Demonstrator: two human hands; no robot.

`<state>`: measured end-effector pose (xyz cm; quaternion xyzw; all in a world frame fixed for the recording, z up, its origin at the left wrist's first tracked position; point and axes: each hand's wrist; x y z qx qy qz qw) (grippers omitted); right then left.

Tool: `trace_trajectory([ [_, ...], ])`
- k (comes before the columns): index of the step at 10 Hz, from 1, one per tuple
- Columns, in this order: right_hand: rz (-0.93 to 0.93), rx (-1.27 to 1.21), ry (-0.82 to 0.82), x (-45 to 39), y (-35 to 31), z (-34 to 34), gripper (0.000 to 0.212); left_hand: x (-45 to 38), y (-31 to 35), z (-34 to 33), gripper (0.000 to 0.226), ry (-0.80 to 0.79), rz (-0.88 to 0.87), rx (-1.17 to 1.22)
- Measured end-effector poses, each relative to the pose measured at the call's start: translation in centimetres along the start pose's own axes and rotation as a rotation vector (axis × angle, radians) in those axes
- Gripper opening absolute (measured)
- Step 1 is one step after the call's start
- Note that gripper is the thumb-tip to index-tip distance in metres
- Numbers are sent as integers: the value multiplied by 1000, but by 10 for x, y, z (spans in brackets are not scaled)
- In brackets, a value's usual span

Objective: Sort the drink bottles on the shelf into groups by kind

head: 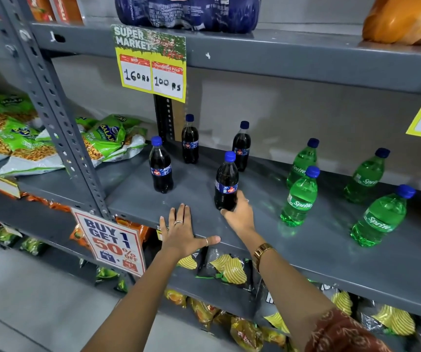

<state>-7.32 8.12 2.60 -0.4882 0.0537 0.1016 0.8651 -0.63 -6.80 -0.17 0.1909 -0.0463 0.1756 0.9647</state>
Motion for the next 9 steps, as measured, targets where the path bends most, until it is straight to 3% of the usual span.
trace_trajectory([
  [6, 44, 78, 9, -1, -2, -6, 50, 1, 2, 1, 143, 31, -2, -13],
  [9, 4, -92, -16, 1, 6, -2, 72, 2, 2, 2, 136, 8, 10, -20],
])
Point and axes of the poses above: each hand's wrist, its own x-axis away from the middle knuckle, its own z-axis out of the back of the hand, y = z × x, and after that the axes turned 10 degrees about z, right-handed
